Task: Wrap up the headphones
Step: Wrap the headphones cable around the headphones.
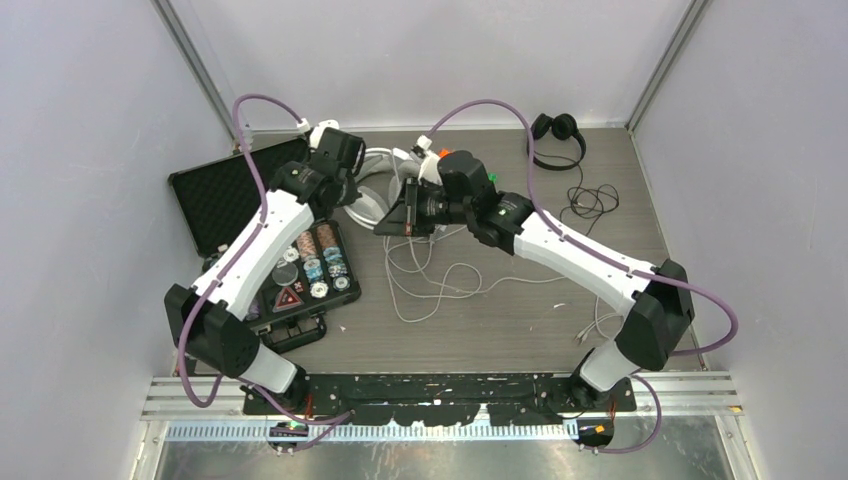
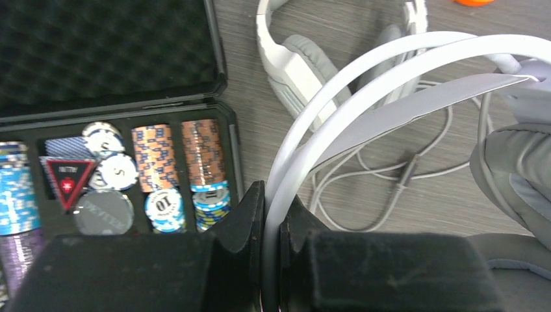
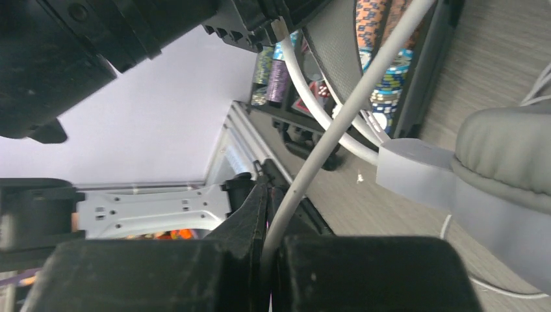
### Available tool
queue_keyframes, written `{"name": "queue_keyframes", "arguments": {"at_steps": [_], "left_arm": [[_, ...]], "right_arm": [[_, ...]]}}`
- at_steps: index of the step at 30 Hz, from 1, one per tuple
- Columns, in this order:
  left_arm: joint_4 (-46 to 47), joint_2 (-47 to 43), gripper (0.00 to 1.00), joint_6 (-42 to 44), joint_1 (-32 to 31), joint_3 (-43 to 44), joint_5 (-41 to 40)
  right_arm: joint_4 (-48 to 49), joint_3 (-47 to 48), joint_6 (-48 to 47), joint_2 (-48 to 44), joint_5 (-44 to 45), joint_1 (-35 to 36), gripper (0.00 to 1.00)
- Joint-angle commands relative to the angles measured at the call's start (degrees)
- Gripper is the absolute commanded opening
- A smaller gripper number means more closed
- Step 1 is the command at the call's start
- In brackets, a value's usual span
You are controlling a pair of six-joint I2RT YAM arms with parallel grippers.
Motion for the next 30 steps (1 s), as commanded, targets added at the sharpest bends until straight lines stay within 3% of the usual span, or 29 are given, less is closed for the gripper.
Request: {"name": "queue_keyframes", "arguments": {"at_steps": [1, 9, 19, 30], "left_arm": [[9.85, -5.21, 0.0, -9.54, 1.09, -0.48, 4.13], [10.47, -6.88, 0.0, -12.05, 1.24, 1.44, 7.28], [11.32, -10.19, 0.0, -14.34, 1.24, 1.5, 9.75], [11.14, -11.74, 0.0, -16.47, 1.29, 1.83, 12.66]], "right_arm": [[-0.69, 0.75, -10.5, -5.26, 10.35, 3.43, 0.07], [9.65, -8.89, -18.35, -11.41, 20.37, 6.67, 0.07], [28.34, -21.43, -27.33, -12.73, 21.78, 8.58, 0.1], [38.99, -28.51, -34.37, -11.14, 27.38, 10.42, 0.13]]}}
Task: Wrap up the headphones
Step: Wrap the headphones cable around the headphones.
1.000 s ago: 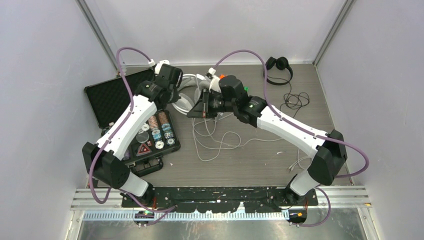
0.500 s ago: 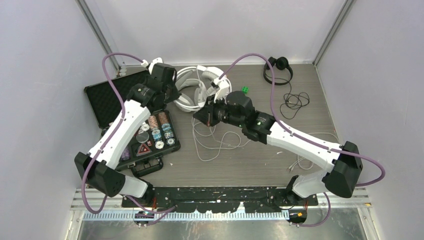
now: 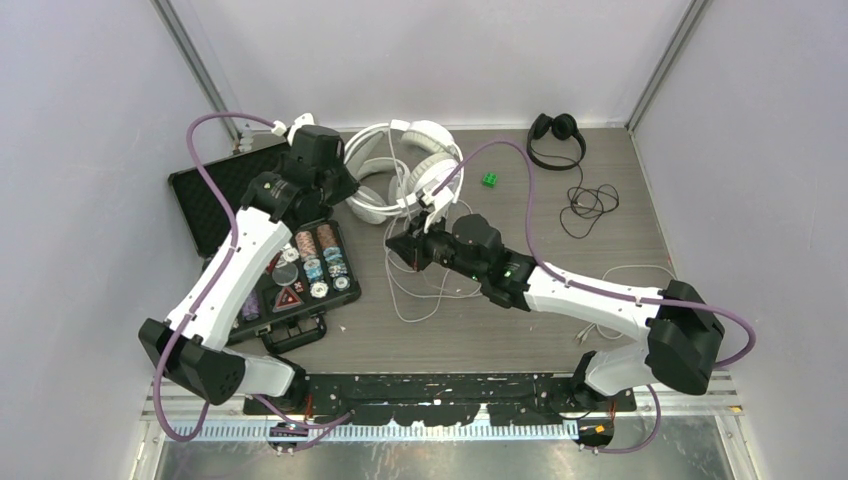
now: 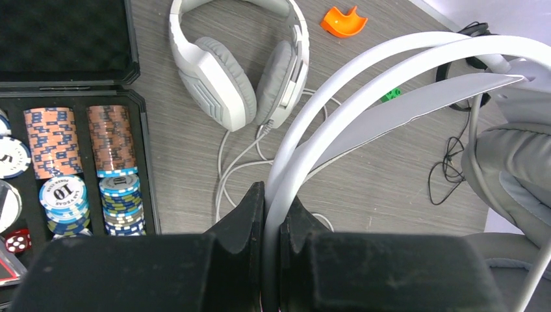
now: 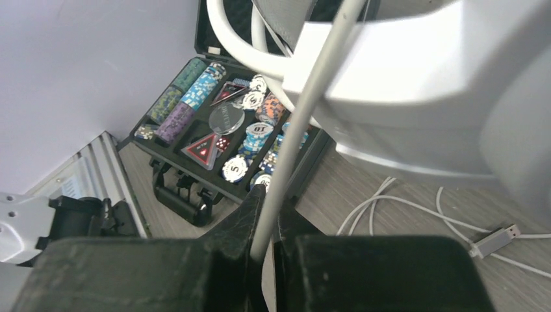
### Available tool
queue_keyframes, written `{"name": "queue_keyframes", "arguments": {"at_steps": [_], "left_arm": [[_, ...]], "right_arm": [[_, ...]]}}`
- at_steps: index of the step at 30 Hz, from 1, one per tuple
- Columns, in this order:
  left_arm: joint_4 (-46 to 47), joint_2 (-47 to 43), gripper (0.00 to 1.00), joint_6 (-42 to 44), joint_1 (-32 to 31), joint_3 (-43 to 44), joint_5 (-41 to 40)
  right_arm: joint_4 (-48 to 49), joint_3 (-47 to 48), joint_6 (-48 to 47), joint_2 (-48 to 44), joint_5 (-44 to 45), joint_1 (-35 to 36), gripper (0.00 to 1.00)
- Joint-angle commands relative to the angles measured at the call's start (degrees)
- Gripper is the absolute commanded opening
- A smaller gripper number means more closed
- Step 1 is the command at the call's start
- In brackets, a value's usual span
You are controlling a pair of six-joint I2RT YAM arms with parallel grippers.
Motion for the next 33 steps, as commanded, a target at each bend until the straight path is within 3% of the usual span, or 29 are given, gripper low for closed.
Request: {"name": "queue_keyframes", "arguments": {"at_steps": [1, 24, 33], "left_arm": [[6.36, -3.29, 0.0, -3.56, 0.32, 3.21, 1.78], [6.24, -2.52, 0.0, -4.43, 0.32, 5.18, 2.56], [5.86, -2.27, 0.0, -4.61, 0.32, 6.28, 3.51]], "right_arm": [[11.33, -3.37, -4.57, -0.68, 2.85, 0.65, 0.13], [30.58, -15.0, -10.61, 3.79, -1.51, 1.82, 0.29], [38.37, -19.14, -11.52, 8.14, -1.08, 1.83, 0.25]]}}
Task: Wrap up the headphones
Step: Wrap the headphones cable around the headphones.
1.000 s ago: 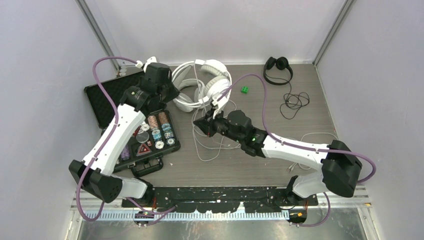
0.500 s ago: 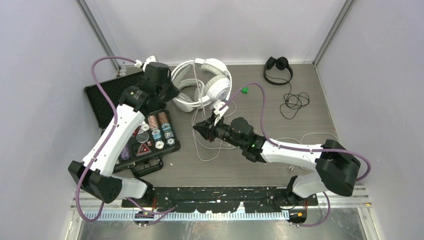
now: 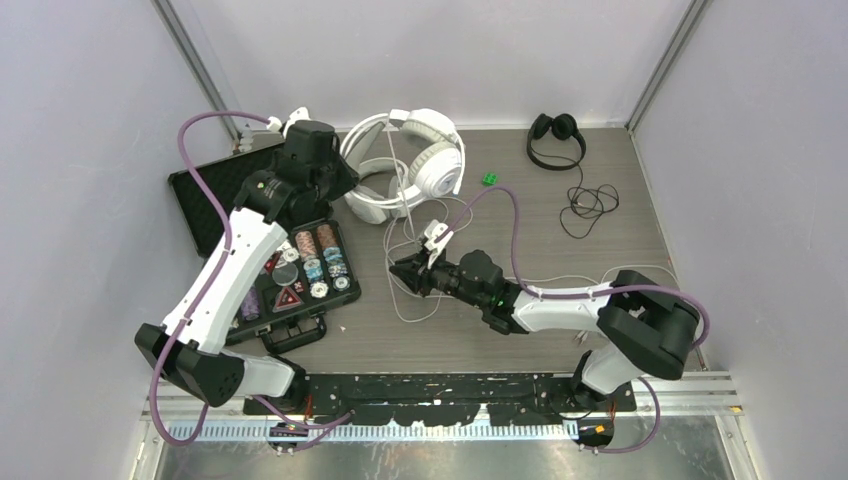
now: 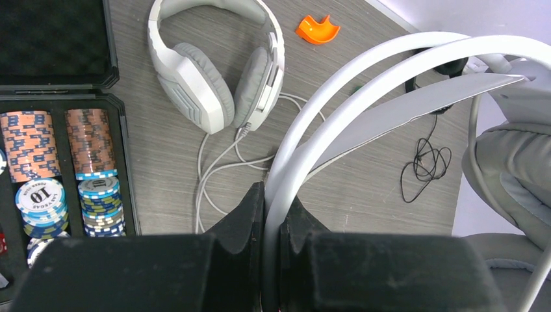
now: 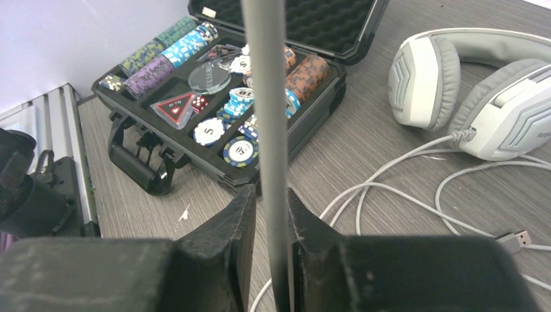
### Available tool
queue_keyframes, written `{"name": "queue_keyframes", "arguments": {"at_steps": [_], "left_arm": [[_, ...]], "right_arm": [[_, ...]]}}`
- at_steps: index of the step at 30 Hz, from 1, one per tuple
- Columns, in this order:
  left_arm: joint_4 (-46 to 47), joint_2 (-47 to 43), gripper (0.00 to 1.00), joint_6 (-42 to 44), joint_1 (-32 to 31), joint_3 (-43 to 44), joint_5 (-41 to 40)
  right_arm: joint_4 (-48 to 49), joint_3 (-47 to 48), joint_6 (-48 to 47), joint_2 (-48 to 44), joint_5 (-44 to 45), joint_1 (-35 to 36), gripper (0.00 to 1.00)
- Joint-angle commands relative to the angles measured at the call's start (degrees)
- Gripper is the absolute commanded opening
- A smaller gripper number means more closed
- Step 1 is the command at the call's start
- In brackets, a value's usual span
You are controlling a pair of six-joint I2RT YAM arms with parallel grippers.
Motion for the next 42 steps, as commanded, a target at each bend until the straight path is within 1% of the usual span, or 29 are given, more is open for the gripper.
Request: {"name": "queue_keyframes", "arguments": {"at_steps": [1, 4, 5, 6, 10, 18, 22, 28, 31, 33, 34, 36, 40, 42], "left_arm": [[5.74, -1.58, 0.0, -2.73, 0.32, 4.14, 1.64], [5.69, -1.64, 0.0, -2.77, 0.32, 4.45, 1.27], [6.06, -1.71, 0.0, -2.96, 0.32, 4.27, 0.8], [6.83, -1.91, 0.0, -3.23, 0.32, 3.74, 0.51], [11.53, -3.04, 0.0, -4.43, 0.4, 1.09, -0.22], [15.55, -2.6, 0.0, -4.79, 0.41, -0.61, -3.71], [14.42, -1.85, 0.0, -4.8, 0.48, 0.18, -5.0], [14.36, -1.32, 0.0, -4.48, 0.49, 0.58, -4.25], [13.14, -0.94, 0.0, -4.14, 0.49, 1.48, -3.79], [11.92, -1.01, 0.0, -3.56, 0.54, 2.09, -2.69], [10.75, -0.97, 0.0, -2.95, 0.58, 2.79, -1.89], [8.05, -0.93, 0.0, -1.13, 0.94, 4.59, 0.68], [1.04, -0.76, 0.0, 1.5, 1.71, 8.33, 7.03], [-2.39, -1.04, 0.0, 2.43, 1.81, 9.28, 9.37]], "right_arm": [[8.73, -1.45, -1.48, 1.97, 0.62, 0.38, 0.21], [11.0, -2.97, -1.41, 3.37, 1.05, 0.32, 0.05], [11.08, -3.2, -1.03, 3.68, 0.91, 0.33, 0.01], [10.91, -3.27, -0.67, 3.81, 0.67, 0.35, 0.0], [8.06, -2.65, 0.33, 3.6, -0.28, 0.38, 0.0], [3.29, -1.01, -0.89, 1.42, -2.98, 0.68, 0.0], [2.6, -0.77, -1.28, 1.63, -3.59, 1.05, 0.0], [1.73, -0.61, -1.8, 2.19, -3.56, 1.57, 0.0], [-0.26, 0.33, -1.38, 2.23, -2.24, 1.84, 0.0], [-0.74, 0.17, -0.32, 1.85, 1.52, 1.8, 0.0], [-0.56, -0.35, -0.06, 1.5, 5.07, 1.6, 0.0], [1.69, -2.4, 1.56, 1.11, 8.48, 0.41, 0.0], [5.04, -5.82, 5.54, 0.59, 7.56, -3.31, 0.0], [6.13, -6.63, 6.14, 0.61, 6.69, -4.56, 0.04]]}}
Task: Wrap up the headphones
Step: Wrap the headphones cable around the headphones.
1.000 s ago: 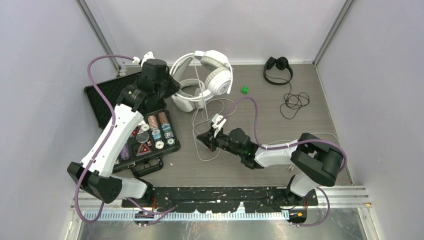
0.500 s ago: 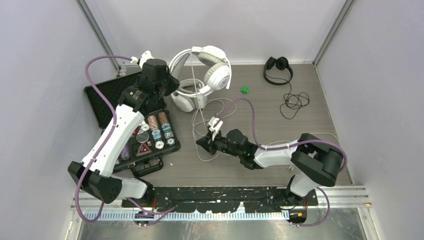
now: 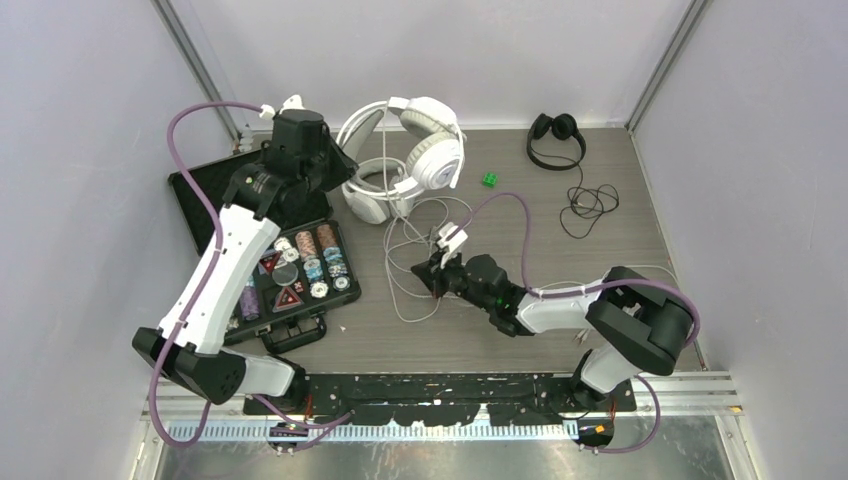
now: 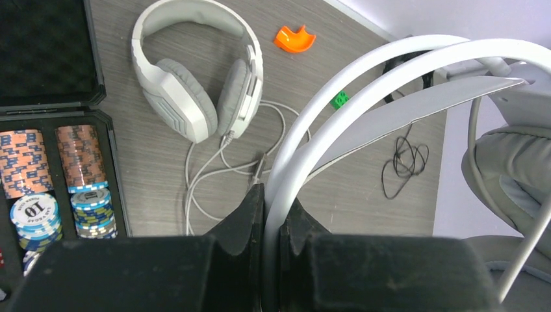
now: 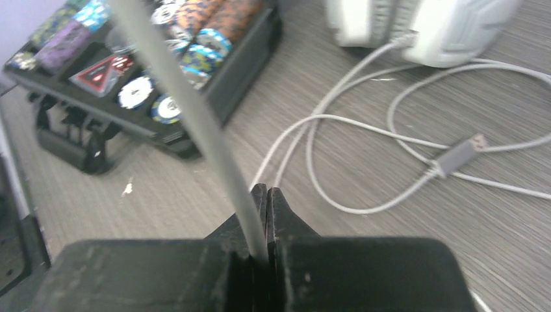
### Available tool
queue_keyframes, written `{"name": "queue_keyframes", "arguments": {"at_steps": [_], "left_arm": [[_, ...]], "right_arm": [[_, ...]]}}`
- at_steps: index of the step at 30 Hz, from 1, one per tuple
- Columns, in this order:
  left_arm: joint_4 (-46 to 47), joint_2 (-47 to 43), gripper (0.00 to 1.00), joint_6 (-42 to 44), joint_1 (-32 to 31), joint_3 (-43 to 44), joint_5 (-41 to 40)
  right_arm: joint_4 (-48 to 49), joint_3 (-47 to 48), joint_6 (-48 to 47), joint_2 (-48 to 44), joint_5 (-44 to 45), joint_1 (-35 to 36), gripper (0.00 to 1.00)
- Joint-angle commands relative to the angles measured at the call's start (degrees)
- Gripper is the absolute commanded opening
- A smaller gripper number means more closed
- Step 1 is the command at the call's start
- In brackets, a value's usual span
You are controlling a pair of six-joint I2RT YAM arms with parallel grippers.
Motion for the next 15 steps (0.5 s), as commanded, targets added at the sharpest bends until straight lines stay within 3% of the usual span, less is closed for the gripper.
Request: {"name": "queue_keyframes", "arguments": {"at_steps": [1, 9, 15], "left_arm": [[-3.53, -1.94, 0.0, 1.86, 0.63, 5.67, 8.08], [-8.74, -2.8, 0.0, 5.26, 1.03, 8.56, 11.19], [-7.02, -3.11, 0.0, 3.18, 1.66, 8.82, 20.89]], "right_arm": [[5.8, -1.87, 3.06, -1.97, 1.9, -2.64, 0.05], [9.56, -4.55, 4.84, -1.23, 1.65, -6.25, 0.0], [12.87, -5.87, 7.96, -0.27, -0.04, -9.07, 0.0]]}}
